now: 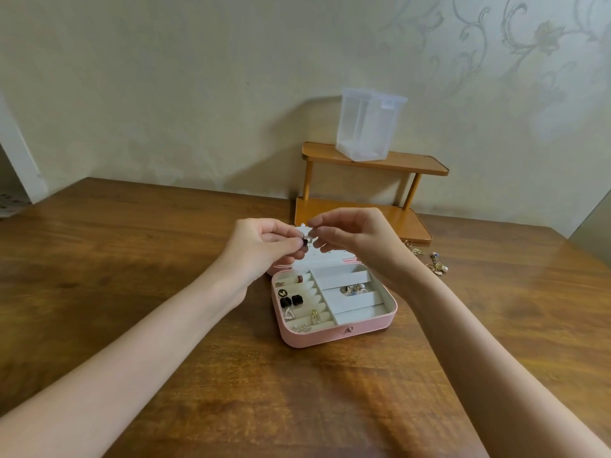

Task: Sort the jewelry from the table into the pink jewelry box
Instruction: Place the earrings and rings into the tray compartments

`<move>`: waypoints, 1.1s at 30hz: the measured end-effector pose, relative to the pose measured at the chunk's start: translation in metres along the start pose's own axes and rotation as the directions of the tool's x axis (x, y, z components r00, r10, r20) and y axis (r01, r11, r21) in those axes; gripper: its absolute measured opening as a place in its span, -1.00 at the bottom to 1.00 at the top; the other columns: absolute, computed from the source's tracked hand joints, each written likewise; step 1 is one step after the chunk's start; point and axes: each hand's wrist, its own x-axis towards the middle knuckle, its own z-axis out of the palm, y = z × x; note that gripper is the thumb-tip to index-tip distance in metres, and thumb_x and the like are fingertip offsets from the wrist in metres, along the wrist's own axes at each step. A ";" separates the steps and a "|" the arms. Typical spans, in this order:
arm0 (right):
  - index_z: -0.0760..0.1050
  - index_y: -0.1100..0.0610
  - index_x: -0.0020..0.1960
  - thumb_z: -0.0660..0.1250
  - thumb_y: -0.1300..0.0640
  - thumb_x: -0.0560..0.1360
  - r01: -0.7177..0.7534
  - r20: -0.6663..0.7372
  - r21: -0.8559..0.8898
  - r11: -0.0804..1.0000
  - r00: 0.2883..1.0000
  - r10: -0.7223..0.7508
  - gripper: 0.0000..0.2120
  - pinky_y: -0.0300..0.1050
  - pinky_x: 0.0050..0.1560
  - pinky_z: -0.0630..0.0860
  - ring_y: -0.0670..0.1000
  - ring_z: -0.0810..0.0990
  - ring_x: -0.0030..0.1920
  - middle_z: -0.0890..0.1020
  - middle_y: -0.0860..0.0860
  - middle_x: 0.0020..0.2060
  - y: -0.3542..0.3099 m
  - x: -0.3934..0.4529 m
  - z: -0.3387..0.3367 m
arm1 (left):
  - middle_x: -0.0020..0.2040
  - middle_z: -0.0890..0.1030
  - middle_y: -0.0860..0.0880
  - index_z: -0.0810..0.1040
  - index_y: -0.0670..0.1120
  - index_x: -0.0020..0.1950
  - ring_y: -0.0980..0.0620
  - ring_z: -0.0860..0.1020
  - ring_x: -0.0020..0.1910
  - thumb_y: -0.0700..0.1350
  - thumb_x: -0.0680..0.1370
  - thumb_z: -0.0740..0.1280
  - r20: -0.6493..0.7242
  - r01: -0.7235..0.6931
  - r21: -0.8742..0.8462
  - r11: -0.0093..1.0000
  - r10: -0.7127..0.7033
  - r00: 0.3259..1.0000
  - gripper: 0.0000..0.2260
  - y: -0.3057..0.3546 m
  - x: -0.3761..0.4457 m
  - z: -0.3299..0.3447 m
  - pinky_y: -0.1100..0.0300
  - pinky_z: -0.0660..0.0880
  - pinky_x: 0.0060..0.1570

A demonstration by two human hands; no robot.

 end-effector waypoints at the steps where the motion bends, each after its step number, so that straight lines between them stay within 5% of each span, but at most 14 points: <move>1: 0.59 0.22 0.01 0.32 0.31 0.48 -0.007 0.009 -0.020 1.000 1.000 0.008 -0.86 -0.25 -0.09 0.59 -0.09 0.64 -0.22 0.66 0.06 -0.18 -0.001 0.000 0.001 | -0.26 0.69 -0.04 0.62 -0.11 -0.13 0.02 0.65 -0.19 -0.25 0.47 0.40 -0.004 -0.011 0.008 1.000 0.011 1.000 -0.95 0.000 -0.001 0.000 0.27 0.59 -0.22; 7: 0.61 0.24 -0.12 0.36 0.29 0.46 -0.079 -0.015 -0.020 0.997 0.997 0.079 -0.94 -0.31 -0.21 0.56 -0.13 0.61 -0.32 0.65 0.08 -0.28 0.002 0.001 0.008 | -0.28 0.68 -0.04 0.60 -0.12 -0.16 0.12 0.64 -0.29 -0.27 0.45 0.41 0.005 -0.035 -0.010 0.999 0.035 0.999 -0.94 -0.005 -0.005 0.000 0.34 0.57 -0.27; 12: 0.61 0.27 -0.14 0.34 0.34 0.45 -0.214 0.141 0.054 0.975 0.969 0.205 -0.93 -0.27 -0.18 0.55 -0.04 0.62 -0.24 0.66 0.10 -0.21 0.008 -0.003 0.002 | -0.28 0.68 -0.04 0.60 -0.10 -0.19 0.12 0.63 -0.31 -0.25 0.43 0.44 0.052 -0.048 0.089 0.995 0.043 0.998 -0.94 -0.013 -0.008 0.004 0.37 0.55 -0.29; 14: 0.61 0.25 -0.14 0.36 0.34 0.44 -0.252 0.172 -0.019 0.968 0.953 0.251 -0.94 -0.28 -0.20 0.55 -0.07 0.61 -0.27 0.66 0.09 -0.23 0.011 -0.004 0.000 | -0.26 0.66 0.04 0.61 -0.03 -0.21 0.17 0.60 -0.28 -0.19 0.43 0.45 0.084 -0.106 0.269 0.957 0.086 0.993 -0.93 -0.016 -0.007 0.002 0.41 0.52 -0.28; 18: 0.63 0.20 -0.11 0.37 0.29 0.45 -0.331 0.208 -0.336 0.882 0.887 0.412 -0.93 -0.28 -0.19 0.53 -0.08 0.58 -0.27 0.67 0.06 -0.22 0.019 -0.001 0.006 | -0.23 0.54 0.19 0.64 0.04 -0.12 0.24 0.45 -0.30 -0.11 0.46 0.42 0.221 -0.265 0.650 0.712 0.157 0.963 -0.95 -0.021 -0.006 -0.004 0.44 0.30 -0.36; 23: 0.64 0.22 -0.07 0.38 0.27 0.44 -0.327 0.211 -0.481 0.813 0.858 0.469 -0.91 -0.29 -0.34 0.38 -0.07 0.42 -0.36 0.63 0.11 -0.21 0.020 0.003 0.018 | -0.13 0.47 0.16 0.66 0.02 0.02 0.18 0.41 -0.16 -0.07 0.49 0.38 0.286 -0.293 0.723 0.625 0.115 0.951 -0.86 -0.028 -0.001 -0.001 0.31 0.29 -0.24; 33: 0.63 0.24 -0.07 0.38 0.24 0.45 -0.291 0.206 -0.589 0.754 0.848 0.488 -0.89 -0.29 -0.43 0.31 -0.06 0.39 -0.43 0.49 0.02 -0.43 0.018 0.009 0.023 | -0.27 0.42 0.25 0.65 0.06 -0.04 0.18 0.35 -0.20 -0.07 0.49 0.39 0.305 -0.289 0.740 0.607 0.081 0.949 -0.91 -0.036 0.007 0.001 0.29 0.27 -0.31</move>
